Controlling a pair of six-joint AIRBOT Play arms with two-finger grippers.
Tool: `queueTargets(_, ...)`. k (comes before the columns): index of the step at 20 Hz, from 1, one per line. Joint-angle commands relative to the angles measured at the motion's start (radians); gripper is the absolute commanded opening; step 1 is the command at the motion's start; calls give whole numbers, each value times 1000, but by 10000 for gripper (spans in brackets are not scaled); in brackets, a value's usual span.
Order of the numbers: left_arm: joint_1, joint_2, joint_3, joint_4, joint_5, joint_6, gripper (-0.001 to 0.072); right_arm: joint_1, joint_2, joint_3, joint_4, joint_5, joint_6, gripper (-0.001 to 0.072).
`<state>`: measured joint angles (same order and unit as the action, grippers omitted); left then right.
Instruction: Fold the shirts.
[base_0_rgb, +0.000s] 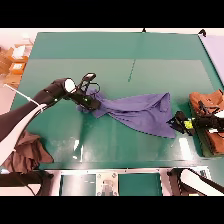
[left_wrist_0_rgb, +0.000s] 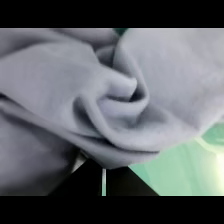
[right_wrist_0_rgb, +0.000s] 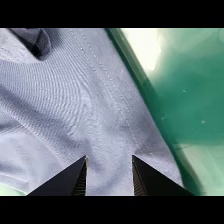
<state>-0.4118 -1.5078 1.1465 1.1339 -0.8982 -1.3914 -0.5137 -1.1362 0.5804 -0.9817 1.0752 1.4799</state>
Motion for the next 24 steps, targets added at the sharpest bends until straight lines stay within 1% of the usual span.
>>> queueTargets(1, -1, -5, 0, 14, 38, 13, 21, 0, 0, 1, 3, 3, 0, 329)
queueTargets(2, -1, 1, 3, 7, 8, 13, 21, 0, 0, 1, 3, 3, 0, 330)
queueTargets(4, -1, 47, 45, -34, -106, 23, 20, 0, 0, 1, 3, 3, 0, 329)
queueTargets(6, -1, 153, 128, -66, -201, 35, 20, 0, 0, 1, 3, 3, 0, 330)
queueTargets(8, -1, 267, 258, -37, -195, 34, 19, 0, 0, 1, 3, 2, 0, 330)
queueTargets(10, -1, 296, 439, 24, -180, 31, 19, 0, 0, 1, 3, 2, 0, 330)
queueTargets(12, -1, 264, 608, 44, -187, 42, 20, 0, 0, 1, 3, 3, 0, 330)
queueTargets(14, -1, 211, 724, 121, -187, 39, 20, 0, 0, 1, 3, 6, 1, 330)
queueTargets(16, 7, 147, 767, 171, -181, 45, 20, 0, 0, 1, 3, 6, 0, 329)
queueTargets(19, 52, -1, 767, 151, -181, 51, 20, 0, 0, 1, 3, 6, 0, 330)
queueTargets(20, 69, -65, 767, 112, -157, 79, 20, 0, 0, 1, 3, 6, 0, 330)
queueTargets(22, 90, -186, 767, 24, -44, 146, 21, 0, 0, 1, 3, 6, 0, 330)
queueTargets(24, 93, -278, 767, -21, 79, 175, 21, 0, 0, 1, 3, 6, 0, 329)
